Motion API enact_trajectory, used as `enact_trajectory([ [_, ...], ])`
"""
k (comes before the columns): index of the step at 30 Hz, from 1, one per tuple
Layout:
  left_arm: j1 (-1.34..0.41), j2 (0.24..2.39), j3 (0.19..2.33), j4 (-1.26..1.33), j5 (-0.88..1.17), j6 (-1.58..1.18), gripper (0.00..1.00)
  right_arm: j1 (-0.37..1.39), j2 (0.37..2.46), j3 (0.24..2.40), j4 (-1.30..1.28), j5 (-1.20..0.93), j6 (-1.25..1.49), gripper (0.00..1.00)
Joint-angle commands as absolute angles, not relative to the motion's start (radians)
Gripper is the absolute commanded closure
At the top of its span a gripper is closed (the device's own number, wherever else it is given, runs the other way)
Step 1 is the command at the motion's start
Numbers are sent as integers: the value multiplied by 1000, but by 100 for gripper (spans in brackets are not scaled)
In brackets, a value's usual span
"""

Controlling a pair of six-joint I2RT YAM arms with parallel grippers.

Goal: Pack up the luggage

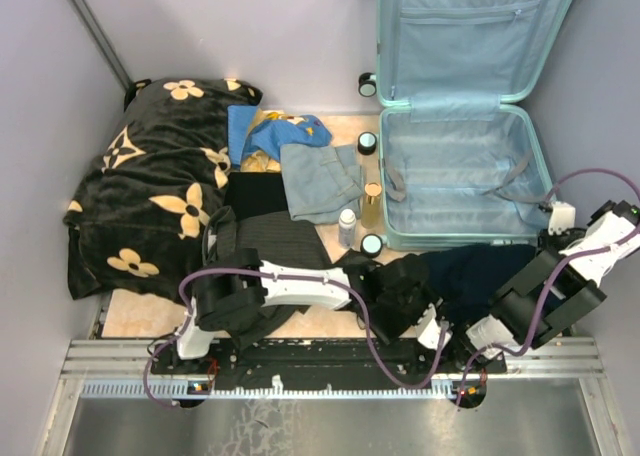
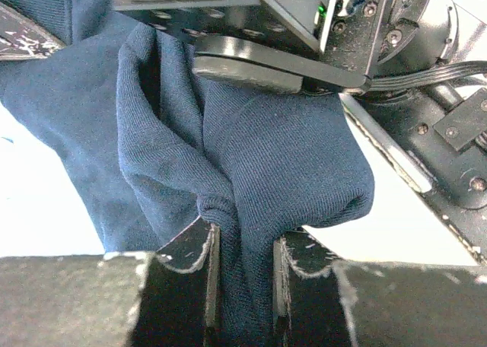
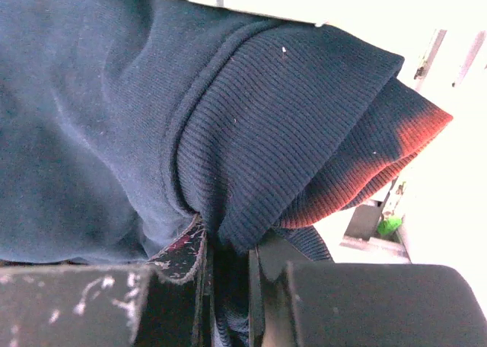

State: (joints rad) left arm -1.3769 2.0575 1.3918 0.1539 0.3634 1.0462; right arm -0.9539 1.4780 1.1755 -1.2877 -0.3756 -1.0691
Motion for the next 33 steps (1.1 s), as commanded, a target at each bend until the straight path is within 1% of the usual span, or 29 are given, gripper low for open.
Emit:
enact_trajectory([
  [1, -1381, 1908, 1446, 199, 441, 1119, 100, -969, 1359, 1308, -1453, -446, -1072, 100],
  [4, -1379, 1866, 1447, 178, 445, 1175, 100, -971, 1315, 1373, -1493, -470, -1066, 100],
  [10, -1379, 1813, 1490, 134, 453, 1312, 100, -972, 1246, 1502, -1491, -543, -999, 100],
  [14, -1356, 1802, 1501, 136, 394, 1437, 100, -971, 1283, 1644, -1491, -641, -887, 100],
  [17, -1292, 1823, 1548, 130, 399, 1480, 100, -956, 1355, 1756, -1475, -691, -789, 100],
  [20, -1216, 1864, 1628, 90, 417, 1515, 100, -886, 1424, 1821, -1428, -692, -687, 100],
  [25, -1077, 1962, 1773, 57, 476, 1548, 100, -693, 1466, 1835, -1223, -624, -471, 100],
  [28, -987, 2052, 1875, 48, 498, 1572, 100, -579, 1506, 1831, -1093, -562, -363, 100],
  [33, -877, 2226, 2067, 46, 519, 1606, 100, -482, 1608, 1840, -898, -474, -233, 100],
])
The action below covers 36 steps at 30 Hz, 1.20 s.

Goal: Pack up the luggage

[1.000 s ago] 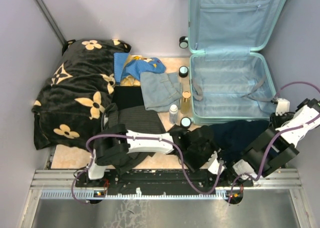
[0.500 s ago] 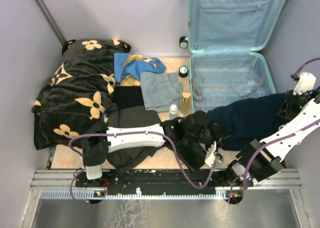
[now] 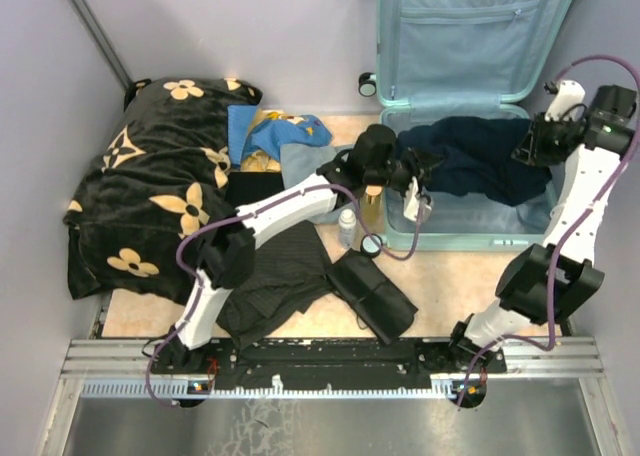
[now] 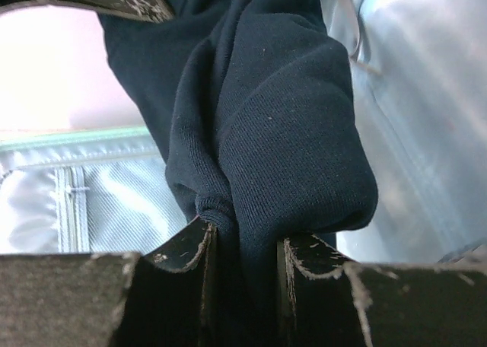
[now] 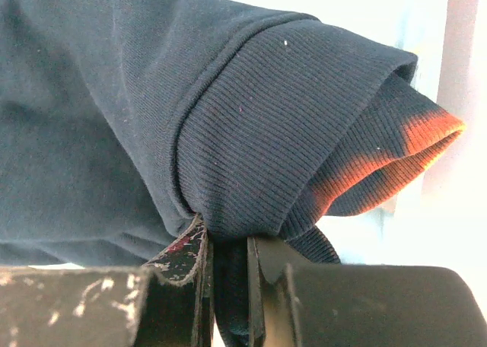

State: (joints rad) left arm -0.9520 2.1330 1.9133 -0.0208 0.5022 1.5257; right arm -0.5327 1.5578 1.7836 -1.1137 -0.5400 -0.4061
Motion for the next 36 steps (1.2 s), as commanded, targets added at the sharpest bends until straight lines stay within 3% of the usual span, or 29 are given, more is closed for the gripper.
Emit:
enact_trajectory([
  [1, -860, 2259, 2096, 54, 526, 1618, 100, -468, 1634, 1850, -871, -467, -218, 100],
  [8, -774, 2470, 2296, 137, 580, 1665, 100, -365, 1838, 1901, -726, -398, -164, 100],
  [14, -734, 2555, 2319, 214, 615, 1706, 98, -319, 2011, 2015, -697, -362, -165, 100],
  [21, -695, 2554, 2329, 233, 685, 1619, 50, -307, 2153, 2119, -693, -318, -175, 100],
  [23, -689, 2531, 2319, 216, 705, 1600, 43, -306, 2173, 2129, -689, -315, -177, 100],
  [36, -645, 2408, 2187, 181, 740, 1598, 32, -303, 2284, 2211, -662, -297, -173, 100],
])
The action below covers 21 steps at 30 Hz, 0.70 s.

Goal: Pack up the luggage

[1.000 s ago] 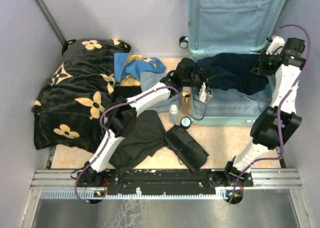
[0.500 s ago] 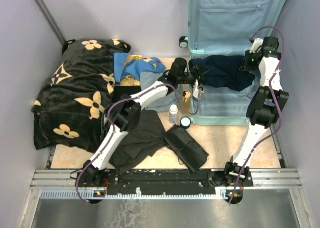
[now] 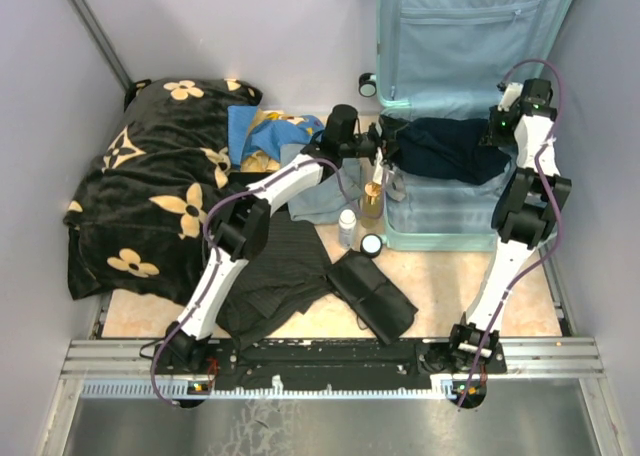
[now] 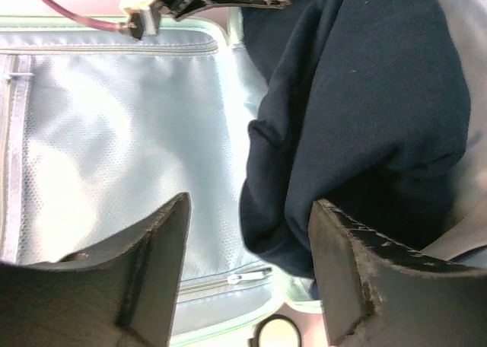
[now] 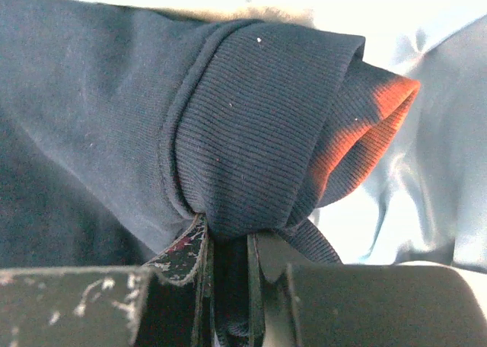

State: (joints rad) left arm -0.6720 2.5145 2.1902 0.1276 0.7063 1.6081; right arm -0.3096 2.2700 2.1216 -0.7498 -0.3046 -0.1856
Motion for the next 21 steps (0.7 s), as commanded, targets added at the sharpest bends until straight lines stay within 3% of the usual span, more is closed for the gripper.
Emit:
enact_trajectory([
  [1, -637, 2400, 2187, 184, 742, 1593, 22, -302, 2292, 2219, -659, -294, -174, 100],
  [10, -599, 2273, 2082, 143, 778, 1593, 19, -298, 2324, 2237, -668, -316, -186, 100],
  [11, -594, 2252, 2060, 130, 785, 1602, 19, -297, 2321, 2239, -675, -323, -194, 96],
  [12, -587, 2227, 2038, 119, 786, 1604, 19, -298, 2316, 2238, -685, -334, -204, 81],
  [13, -581, 2213, 2030, 106, 786, 1596, 19, -298, 2304, 2231, -691, -347, -214, 59],
  [14, -573, 2198, 2027, 85, 784, 1580, 18, -299, 2287, 2217, -689, -352, -224, 49],
  [17, -545, 2148, 2000, 55, 770, 1524, 18, -304, 2232, 2166, -679, -357, -249, 29],
  [21, -505, 2062, 1915, 34, 745, 1434, 18, -328, 2204, 2208, -740, -376, -283, 11],
])
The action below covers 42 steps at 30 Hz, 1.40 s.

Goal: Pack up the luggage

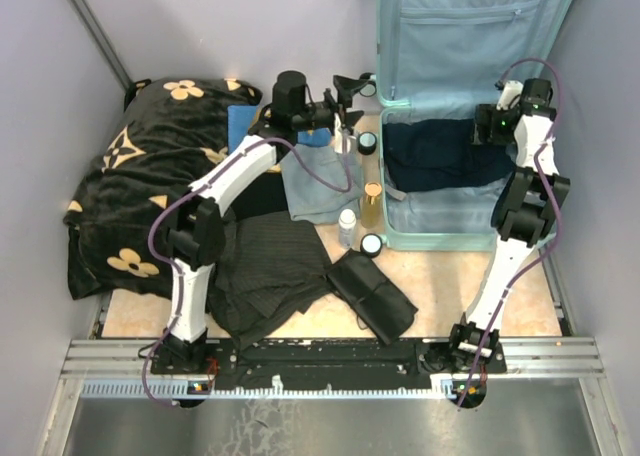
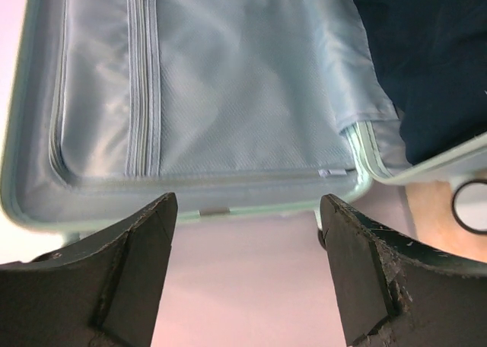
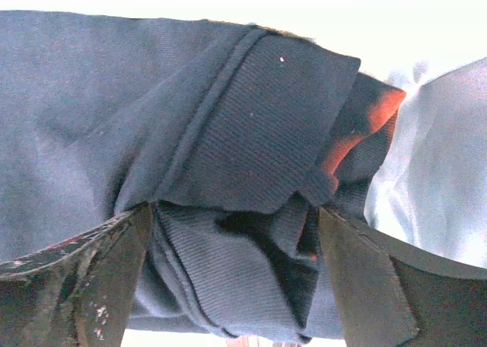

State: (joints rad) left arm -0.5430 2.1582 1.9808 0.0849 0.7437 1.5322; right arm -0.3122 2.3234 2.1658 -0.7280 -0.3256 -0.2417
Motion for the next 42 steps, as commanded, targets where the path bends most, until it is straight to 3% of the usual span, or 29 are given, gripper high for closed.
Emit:
enact_trajectory([
  [1, -496, 2038, 1890, 29, 738, 1414, 19, -338, 2204, 2230, -764, -384, -290, 8],
  [3, -476, 1992, 1846, 19, 720, 1354, 19, -359, 2205, 2285, -828, -402, -302, 2],
  [8, -426, 1894, 1794, -49, 684, 1140, 19, -385, 2190, 2417, -981, -438, -359, 1],
  [18, -336, 1716, 1710, -299, 581, 715, 19, -387, 2009, 2397, -1133, -570, -396, 1],
  [25, -232, 1545, 1516, -510, 628, 601, 17, -338, 1789, 2122, -1147, -712, -408, 1],
  [33, -125, 1458, 1309, -850, 734, 753, 18, -246, 1527, 1780, -1052, -849, -353, 1],
  [42, -141, 1405, 1119, -879, 871, 938, 22, -83, 1267, 1483, -871, -866, -243, 1],
])
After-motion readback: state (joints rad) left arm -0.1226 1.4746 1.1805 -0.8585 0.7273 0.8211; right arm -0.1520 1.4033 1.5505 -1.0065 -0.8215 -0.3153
